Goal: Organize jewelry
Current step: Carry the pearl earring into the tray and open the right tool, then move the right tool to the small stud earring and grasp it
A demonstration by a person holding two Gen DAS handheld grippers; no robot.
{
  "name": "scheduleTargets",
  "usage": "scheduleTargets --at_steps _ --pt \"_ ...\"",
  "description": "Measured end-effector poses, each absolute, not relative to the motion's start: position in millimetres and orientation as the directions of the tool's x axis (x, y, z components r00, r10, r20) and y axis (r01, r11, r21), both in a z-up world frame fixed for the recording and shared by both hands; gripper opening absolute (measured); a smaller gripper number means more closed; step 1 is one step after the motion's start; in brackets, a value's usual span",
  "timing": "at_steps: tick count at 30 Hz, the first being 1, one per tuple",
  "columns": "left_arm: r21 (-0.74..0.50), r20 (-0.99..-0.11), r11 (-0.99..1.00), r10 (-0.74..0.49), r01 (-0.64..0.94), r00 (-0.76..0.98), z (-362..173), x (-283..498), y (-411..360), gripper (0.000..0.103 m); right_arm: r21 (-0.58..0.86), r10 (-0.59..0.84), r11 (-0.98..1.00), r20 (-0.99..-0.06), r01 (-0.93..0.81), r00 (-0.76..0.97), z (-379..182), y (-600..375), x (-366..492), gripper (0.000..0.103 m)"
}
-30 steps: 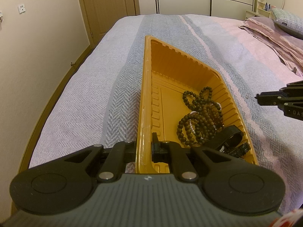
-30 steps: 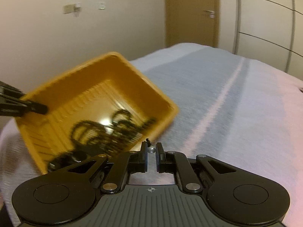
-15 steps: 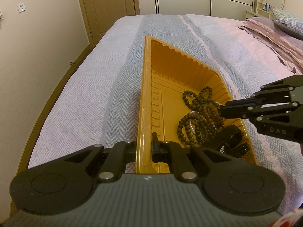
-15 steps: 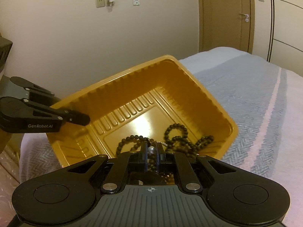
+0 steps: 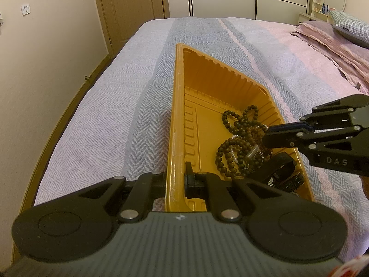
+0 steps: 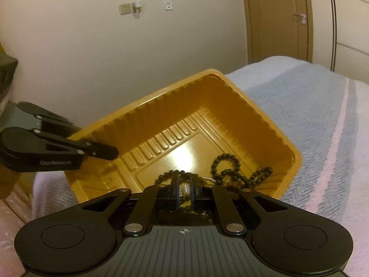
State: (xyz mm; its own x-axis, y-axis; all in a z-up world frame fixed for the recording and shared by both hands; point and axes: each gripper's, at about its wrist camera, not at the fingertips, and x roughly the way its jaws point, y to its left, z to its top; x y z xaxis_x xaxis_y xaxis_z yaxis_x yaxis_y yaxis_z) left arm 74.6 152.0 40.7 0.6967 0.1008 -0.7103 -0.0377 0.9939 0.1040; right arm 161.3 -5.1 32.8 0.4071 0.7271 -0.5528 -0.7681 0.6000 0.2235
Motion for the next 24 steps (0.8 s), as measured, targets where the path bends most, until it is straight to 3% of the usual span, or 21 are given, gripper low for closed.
scheduleTargets --at_steps 2,3,9,18,24 --pt "0.104 -0.710 0.994 0.101 -0.038 0.697 40 75 151 0.007 0.227 0.723 0.616 -0.542 -0.754 0.428 33 -11 161 0.048" --pt "0.104 -0.710 0.994 0.101 -0.038 0.697 40 75 152 0.007 0.234 0.722 0.628 -0.532 -0.743 0.443 34 -15 162 0.050" --pt "0.101 -0.711 0.994 0.100 -0.039 0.697 40 75 152 0.007 0.274 0.661 0.727 -0.529 -0.630 0.532 28 -60 170 0.051" --pt "0.104 -0.710 0.994 0.104 -0.042 0.697 40 76 152 0.006 0.227 0.431 0.898 -0.628 -0.378 0.648 -5 -137 189 0.051" --pt "0.110 -0.711 0.993 0.109 -0.043 0.695 39 76 152 0.006 0.206 0.417 0.902 -0.645 -0.380 0.641 -18 -143 212 0.050"
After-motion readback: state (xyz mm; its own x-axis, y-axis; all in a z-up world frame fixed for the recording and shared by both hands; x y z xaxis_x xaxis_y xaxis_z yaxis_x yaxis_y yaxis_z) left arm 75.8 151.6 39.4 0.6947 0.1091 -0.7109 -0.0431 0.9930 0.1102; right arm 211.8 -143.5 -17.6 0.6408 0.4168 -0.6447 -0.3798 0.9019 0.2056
